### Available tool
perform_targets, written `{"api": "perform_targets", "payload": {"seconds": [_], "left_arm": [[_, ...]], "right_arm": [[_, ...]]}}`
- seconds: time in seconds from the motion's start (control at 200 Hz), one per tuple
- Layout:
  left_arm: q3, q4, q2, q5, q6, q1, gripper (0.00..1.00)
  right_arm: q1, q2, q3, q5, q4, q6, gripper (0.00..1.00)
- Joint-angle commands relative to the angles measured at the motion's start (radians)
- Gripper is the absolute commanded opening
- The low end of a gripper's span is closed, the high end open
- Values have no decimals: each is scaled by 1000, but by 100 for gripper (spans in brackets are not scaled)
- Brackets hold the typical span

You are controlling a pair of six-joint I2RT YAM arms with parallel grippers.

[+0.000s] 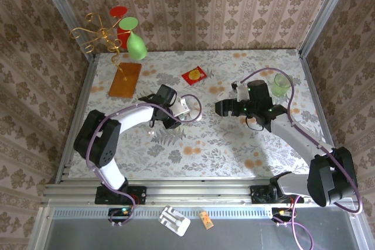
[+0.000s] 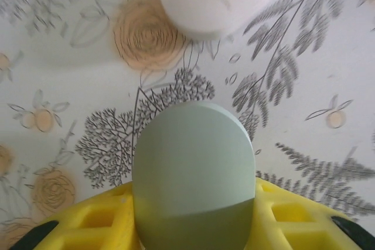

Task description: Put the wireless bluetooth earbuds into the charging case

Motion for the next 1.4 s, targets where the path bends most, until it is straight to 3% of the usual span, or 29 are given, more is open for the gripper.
{"api": "perform_targets", "payload": {"seconds": [0.0, 0.185, 0.305, 0.76, 0.905, 1.02, 1.395], "left_arm": [[-10, 49, -82, 94, 39, -17, 37], [-20, 130, -146, 220, 31, -50, 37], [-13, 173, -173, 246, 16, -77, 37], [6, 187, -218, 296, -3, -131, 37], [2, 188, -235, 315, -3, -136, 38], [-7, 192, -246, 320, 0, -135, 38], [-24, 185, -252, 316, 14, -135, 38]], "right_arm": [[-12, -11, -22, -140, 26, 215, 83], [-10, 47, -47, -352, 161, 510, 80], [2, 84, -66, -415, 273, 621, 78], [75, 238, -4, -486, 363, 715, 67], [76, 268, -7, -492, 425, 772, 46], [76, 272, -4, -498, 432, 775, 39], [72, 253, 1, -498, 430, 772, 40]]}}
